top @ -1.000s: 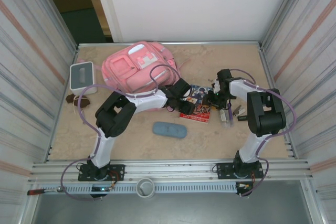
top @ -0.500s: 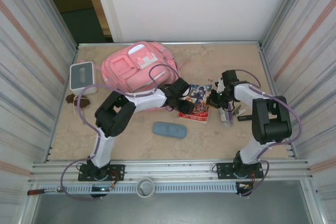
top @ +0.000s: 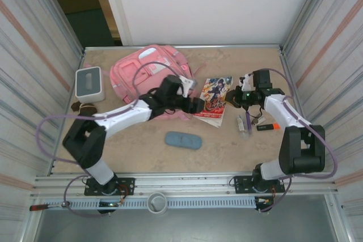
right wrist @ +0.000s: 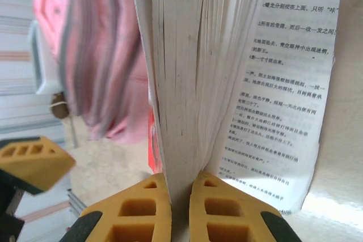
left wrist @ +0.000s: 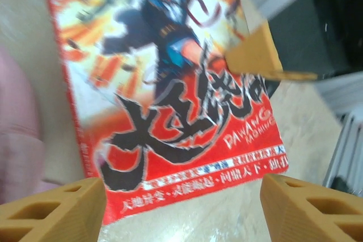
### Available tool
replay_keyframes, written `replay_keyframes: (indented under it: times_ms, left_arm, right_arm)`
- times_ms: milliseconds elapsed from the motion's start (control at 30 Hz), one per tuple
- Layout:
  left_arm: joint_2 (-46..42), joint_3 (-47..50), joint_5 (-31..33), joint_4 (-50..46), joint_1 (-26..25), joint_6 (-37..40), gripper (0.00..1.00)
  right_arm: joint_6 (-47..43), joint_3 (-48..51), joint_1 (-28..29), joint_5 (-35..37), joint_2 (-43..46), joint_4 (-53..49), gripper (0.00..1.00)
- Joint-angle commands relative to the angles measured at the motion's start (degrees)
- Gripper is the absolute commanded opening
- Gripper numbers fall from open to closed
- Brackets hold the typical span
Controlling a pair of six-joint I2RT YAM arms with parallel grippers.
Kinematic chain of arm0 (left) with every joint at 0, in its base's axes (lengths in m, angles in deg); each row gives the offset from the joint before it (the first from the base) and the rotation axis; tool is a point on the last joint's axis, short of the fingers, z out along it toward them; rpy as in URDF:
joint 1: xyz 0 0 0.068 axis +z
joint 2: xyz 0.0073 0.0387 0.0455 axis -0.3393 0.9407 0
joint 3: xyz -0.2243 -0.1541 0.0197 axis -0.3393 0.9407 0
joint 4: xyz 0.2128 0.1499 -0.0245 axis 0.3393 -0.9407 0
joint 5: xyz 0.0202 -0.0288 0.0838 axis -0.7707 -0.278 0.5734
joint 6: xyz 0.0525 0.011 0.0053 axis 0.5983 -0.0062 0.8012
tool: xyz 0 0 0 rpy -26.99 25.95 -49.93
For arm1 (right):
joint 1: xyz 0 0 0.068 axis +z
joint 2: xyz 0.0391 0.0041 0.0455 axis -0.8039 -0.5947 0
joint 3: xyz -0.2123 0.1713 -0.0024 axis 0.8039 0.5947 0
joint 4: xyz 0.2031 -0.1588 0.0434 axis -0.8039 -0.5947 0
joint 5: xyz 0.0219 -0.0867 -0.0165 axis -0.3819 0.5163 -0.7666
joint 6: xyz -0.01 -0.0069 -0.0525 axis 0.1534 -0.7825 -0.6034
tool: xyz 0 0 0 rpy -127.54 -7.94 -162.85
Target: Pack books, pencil case, and school supplies into a backpack
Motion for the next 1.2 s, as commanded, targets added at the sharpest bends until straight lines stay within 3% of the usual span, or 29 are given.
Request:
replay_keyframes:
  times_ms: [0,233,533,900,1167]
  left_arm:
    - [-4.9,3.2,-5.9,4.2,4.0,-3.5,0.74]
    - [-9.9,4.5,-17.3,7.2,12.6,-10.6,0.85]
    - [-8.0,4.8,-25.8,14.9,15.7,-18.2,0.84]
    - [-7.3,6.3,-28.2,20.7,15.9,-21.6,0.38]
    - [-9.2,6.5,-28.3,21.6,16.4,-22.1,0.09]
  right_arm:
    - [4.4,-4.2,0.0,-7.5,5.7,5.0,0.00]
    - [7.9,-7.7,3.9,-10.7,10.3,10.3,0.00]
    - [12.6,-9.5,10.0,-12.8,9.3,18.5,0.00]
    - [11.8,-7.7,10.6,-12.6,5.7,19.5,0.00]
    - [9.0,-8.2,8.7,-7.6,2.9,12.4,0.03]
